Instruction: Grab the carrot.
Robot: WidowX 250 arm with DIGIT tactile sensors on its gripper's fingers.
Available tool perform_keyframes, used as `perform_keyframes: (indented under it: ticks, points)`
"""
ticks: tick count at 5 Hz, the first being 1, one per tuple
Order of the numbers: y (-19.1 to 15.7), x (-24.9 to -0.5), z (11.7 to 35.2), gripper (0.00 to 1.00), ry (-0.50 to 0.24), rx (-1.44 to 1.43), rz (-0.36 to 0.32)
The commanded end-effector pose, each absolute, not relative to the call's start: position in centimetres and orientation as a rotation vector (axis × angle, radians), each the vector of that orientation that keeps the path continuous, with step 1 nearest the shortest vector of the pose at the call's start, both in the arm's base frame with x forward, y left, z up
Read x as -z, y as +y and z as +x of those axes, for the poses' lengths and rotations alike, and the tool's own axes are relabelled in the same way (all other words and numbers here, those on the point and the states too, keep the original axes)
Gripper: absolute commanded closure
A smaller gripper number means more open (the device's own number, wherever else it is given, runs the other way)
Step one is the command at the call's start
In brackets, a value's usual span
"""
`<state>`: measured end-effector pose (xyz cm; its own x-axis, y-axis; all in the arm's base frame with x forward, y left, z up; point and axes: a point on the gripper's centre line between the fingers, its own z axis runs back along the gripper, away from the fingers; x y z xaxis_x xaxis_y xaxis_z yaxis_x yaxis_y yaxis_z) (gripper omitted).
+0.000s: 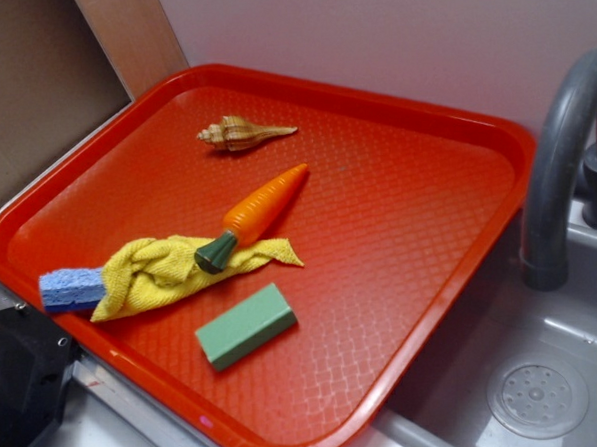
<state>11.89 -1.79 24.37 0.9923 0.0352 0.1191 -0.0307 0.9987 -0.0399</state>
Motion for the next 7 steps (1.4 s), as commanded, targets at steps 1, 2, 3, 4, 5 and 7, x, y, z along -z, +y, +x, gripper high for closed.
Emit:
perform_keyframes:
  ticks: [1, 2, 3, 4, 5, 7]
  points:
    - [-1.8, -24.4, 11.9, 0.0, -0.12, -0.033, -0.038]
    - [-3.0, -24.0, 15.0, 0.0, -0.129, -0.105, -0.084]
    - [-4.2, -22.8, 17.9, 0.0, -0.113, -0.127, -0.142]
    - [-5.3, -21.0, 20.1, 0.0, -0.114, -0.133, -0.171]
    - [-6.7, -17.8, 22.5, 0.0, -0.066, -0.074, -0.129]
    - [-7.7, -12.7, 24.2, 0.0, 0.023, 0.018, -0.127]
